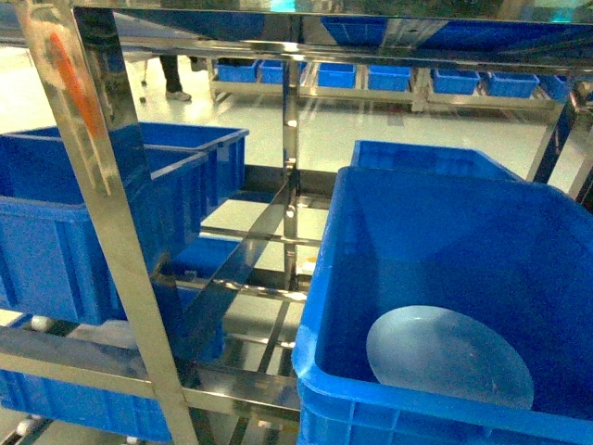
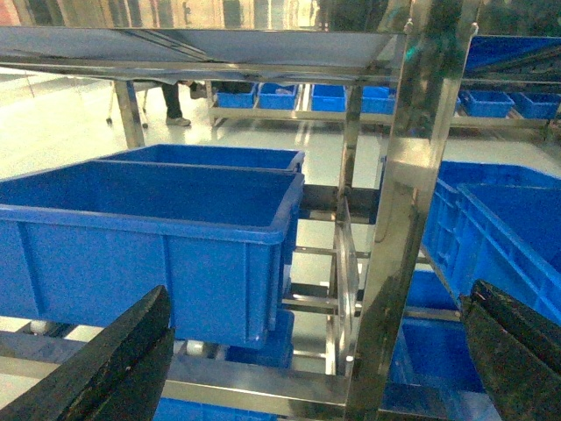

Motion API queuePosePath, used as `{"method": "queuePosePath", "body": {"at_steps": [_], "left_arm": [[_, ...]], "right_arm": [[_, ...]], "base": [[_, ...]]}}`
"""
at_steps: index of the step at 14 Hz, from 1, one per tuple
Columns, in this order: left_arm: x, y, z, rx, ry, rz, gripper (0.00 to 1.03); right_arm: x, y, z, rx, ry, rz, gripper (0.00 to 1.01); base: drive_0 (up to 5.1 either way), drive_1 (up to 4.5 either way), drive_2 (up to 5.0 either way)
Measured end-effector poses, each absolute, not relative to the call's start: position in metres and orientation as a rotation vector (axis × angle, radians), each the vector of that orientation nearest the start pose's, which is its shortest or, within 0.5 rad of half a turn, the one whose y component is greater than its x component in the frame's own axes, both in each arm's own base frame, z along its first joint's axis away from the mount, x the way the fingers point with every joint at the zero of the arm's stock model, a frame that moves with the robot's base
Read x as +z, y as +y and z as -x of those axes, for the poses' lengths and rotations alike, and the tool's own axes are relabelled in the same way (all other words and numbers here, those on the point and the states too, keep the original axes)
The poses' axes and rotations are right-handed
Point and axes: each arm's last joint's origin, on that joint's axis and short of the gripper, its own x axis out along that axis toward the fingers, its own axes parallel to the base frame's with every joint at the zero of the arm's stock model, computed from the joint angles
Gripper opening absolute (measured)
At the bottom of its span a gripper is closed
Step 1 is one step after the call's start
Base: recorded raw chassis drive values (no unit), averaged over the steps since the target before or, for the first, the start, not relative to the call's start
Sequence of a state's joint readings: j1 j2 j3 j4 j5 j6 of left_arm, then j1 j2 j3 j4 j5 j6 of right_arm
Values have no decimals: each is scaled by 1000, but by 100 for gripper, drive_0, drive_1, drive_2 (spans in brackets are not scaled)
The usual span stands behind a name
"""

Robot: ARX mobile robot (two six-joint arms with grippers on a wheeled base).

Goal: Place blue tray on left shelf second layer neatly

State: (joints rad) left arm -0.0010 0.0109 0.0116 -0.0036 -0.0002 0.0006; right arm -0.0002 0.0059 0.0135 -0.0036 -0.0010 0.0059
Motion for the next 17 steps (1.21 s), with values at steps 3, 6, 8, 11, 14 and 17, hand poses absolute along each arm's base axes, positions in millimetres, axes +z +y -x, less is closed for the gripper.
{"method": "queuePosePath", "body": {"at_steps": [3, 6, 8, 11, 14, 17], "left_arm": [[166, 0, -98, 0, 2, -1, 98], [166, 0, -98, 0, 2, -1, 98], [166, 0, -98, 0, 2, -1, 98], [166, 0, -98, 0, 2, -1, 98], [166, 0, -98, 0, 2, 0, 98], [166, 0, -98, 0, 2, 0, 98]], "right_arm": [[167, 0, -97, 0, -3, -6, 2], [167, 0, -97, 0, -4, -6, 2], [167, 0, -97, 0, -3, -6, 4], [167, 0, -97, 0, -3, -6, 32], [167, 0, -97, 0, -3, -6, 65], [167, 0, -97, 0, -3, -6, 99]], "base": [[0, 0, 0], [0, 0, 0], [0, 0, 0], [0, 0, 0], [0, 0, 0], [0, 0, 0]]}}
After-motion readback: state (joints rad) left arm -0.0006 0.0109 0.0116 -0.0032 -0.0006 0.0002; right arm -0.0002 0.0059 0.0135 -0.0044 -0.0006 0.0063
